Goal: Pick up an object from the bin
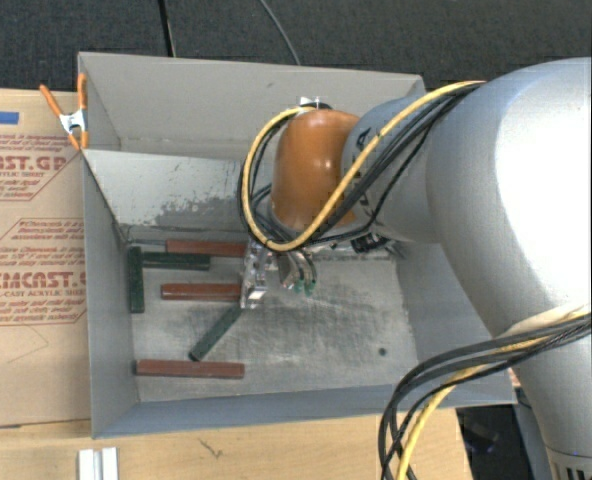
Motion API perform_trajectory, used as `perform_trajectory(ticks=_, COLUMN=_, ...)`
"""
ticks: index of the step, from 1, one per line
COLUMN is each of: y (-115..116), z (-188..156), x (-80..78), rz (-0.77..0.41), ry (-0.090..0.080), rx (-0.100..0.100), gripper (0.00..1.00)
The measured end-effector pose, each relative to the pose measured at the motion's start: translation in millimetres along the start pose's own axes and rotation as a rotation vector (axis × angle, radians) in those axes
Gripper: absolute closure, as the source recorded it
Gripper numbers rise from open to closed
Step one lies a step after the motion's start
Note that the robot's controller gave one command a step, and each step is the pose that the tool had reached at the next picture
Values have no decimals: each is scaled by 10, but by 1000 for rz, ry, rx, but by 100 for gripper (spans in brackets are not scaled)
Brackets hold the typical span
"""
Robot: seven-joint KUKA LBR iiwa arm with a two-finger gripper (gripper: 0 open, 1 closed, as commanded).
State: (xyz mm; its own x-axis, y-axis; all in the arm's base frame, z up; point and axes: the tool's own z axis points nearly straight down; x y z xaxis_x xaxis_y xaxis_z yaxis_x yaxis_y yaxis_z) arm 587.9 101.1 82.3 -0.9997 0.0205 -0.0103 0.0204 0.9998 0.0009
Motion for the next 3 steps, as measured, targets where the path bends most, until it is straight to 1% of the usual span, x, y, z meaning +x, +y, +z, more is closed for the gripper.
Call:
perform_trajectory(ticks=1, y=-118, z=-251, x=2, rz=-114, ry=1, rx=0, gripper=100)
perform_trajectory(ticks=2, y=-141, z=-746, x=-16, rz=-127, ry=15, rx=0, gripper=100)
perform_trajectory(ticks=3, y=-137, z=-1209, x=-46, rz=-129, ry=4, rx=0, gripper=100)
